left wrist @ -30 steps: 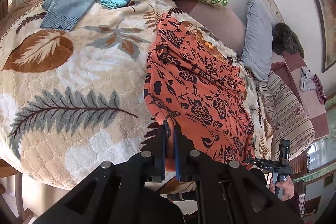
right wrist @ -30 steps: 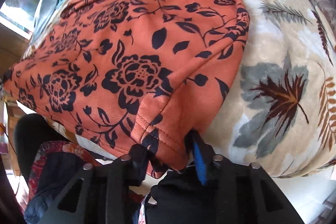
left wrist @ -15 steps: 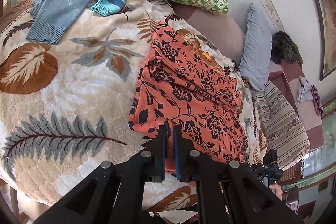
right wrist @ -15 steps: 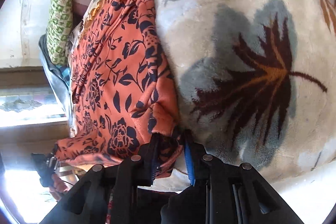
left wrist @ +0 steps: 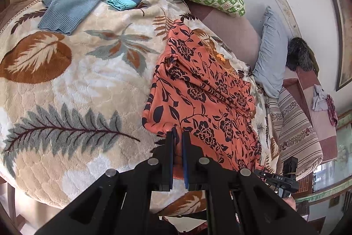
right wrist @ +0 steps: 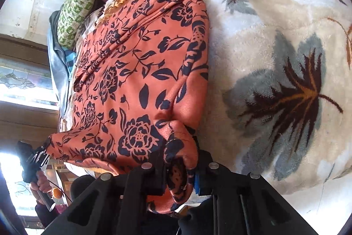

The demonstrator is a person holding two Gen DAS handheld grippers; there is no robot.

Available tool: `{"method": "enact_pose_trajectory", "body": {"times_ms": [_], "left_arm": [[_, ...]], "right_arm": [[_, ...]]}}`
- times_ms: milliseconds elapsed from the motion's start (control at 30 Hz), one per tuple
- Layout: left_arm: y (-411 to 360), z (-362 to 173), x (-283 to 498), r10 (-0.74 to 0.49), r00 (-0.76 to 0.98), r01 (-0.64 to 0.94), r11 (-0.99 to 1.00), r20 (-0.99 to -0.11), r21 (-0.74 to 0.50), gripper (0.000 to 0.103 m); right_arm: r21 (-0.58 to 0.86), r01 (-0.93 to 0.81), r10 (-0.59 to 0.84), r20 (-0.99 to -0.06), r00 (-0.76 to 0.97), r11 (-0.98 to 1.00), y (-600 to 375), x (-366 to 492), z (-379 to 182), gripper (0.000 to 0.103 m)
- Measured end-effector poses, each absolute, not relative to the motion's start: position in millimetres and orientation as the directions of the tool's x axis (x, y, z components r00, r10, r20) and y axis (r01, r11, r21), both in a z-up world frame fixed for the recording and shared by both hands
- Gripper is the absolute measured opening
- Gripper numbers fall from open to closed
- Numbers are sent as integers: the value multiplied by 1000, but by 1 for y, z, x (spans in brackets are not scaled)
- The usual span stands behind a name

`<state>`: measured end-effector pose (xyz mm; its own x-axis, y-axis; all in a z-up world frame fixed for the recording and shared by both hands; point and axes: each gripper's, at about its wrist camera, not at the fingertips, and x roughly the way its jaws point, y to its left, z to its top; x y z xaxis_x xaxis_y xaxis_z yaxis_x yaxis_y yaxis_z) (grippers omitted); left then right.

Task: Fold small clothes

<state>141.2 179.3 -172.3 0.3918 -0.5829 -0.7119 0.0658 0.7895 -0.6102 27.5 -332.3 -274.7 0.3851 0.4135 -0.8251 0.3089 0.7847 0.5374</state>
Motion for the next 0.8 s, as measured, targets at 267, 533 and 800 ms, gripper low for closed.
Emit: {"method": "enact_pose_trajectory", "body": {"times_ms": [267,533,800], "left_arm": [[178,-142,173,-619,427,92,755,-659,-649,7],[190,-85,285,-561,559,44,756,-611,-653,6],[168,-120,280,-503,474,68,839,-723,-539,17]], "right_arm": [[869,203,667,-480,570,451,-364,49,-245,16],[949,130,628,-288,723,286,-389,176,-216,15],[921,162,561,-347,751,353,-415,222,-230,15]]}}
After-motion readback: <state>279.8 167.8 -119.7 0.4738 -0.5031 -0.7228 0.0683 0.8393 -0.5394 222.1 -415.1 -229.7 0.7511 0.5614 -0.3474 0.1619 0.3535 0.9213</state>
